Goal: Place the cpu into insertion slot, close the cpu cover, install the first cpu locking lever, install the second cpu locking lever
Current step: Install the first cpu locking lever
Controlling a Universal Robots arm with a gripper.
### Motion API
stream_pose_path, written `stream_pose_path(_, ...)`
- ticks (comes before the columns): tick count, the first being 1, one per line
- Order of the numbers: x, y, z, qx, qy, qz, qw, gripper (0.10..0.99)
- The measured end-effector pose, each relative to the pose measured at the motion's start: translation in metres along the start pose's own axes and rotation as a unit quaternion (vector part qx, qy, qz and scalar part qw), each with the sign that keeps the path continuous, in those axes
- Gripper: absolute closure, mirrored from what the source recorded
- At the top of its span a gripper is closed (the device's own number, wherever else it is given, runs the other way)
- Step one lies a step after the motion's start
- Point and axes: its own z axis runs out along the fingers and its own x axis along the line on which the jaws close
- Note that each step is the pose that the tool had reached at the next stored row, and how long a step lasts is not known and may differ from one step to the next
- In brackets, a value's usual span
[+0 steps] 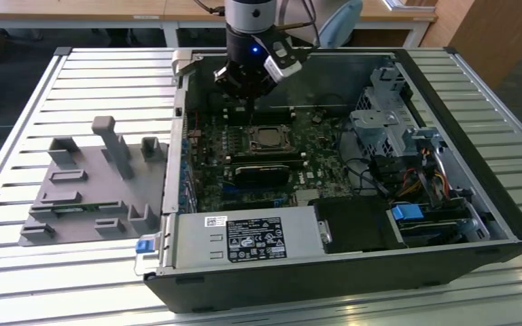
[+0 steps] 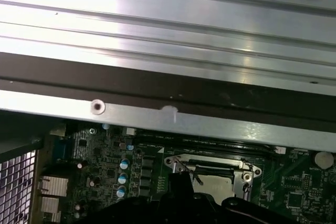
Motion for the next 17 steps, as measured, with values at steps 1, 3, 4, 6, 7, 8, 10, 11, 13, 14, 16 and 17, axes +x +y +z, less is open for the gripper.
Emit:
stream_pose_path(1, -0.0015, -0.0002, 0.0003, 0.0001, 0.0, 0.001, 1.0, 0.969)
stream_pose_path(3, -0.0042, -0.0005, 0.0011, 0.0001, -0.0001, 0.004, 1.0, 0.969)
stream_pose_path(4, -0.0057, -0.0006, 0.0012, 0.0001, 0.0, 0.005, 1.0, 0.969)
stream_pose_path(6, -0.008, -0.0009, 0.0016, 0.0002, 0.0, 0.007, 1.0, 0.969)
stream_pose_path(7, -0.0084, -0.0009, 0.002, 0.0002, -0.0001, 0.01, 1.0, 0.969)
stream_pose_path(8, -0.0084, -0.0009, 0.0027, 0.0003, -0.0001, 0.017, 0.9999, 0.969)
stream_pose_path(10, -0.0084, -0.0009, 0.004, 0.0006, -0.0001, 0.033, 0.9995, 0.969)
stream_pose_path(11, -0.0084, -0.001, 0.0042, -0.001, -0.0002, 0.039, 0.9992, 0.969)
stream_pose_path(13, -0.0084, -0.0009, 0.005, -0.0118, -0.001, 0.042, 0.9991, 0.969)
stream_pose_path(14, -0.0084, -0.0009, 0.0054, -0.0158, -0.0013, 0.042, 0.999, 0.969)
stream_pose_path(16, -0.0084, -0.001, 0.0061, -0.0186, -0.0015, 0.043, 0.9989, 0.969)
stream_pose_path(17, -0.0084, -0.001, 0.0063, -0.0187, -0.0015, 0.043, 0.9989, 0.969)
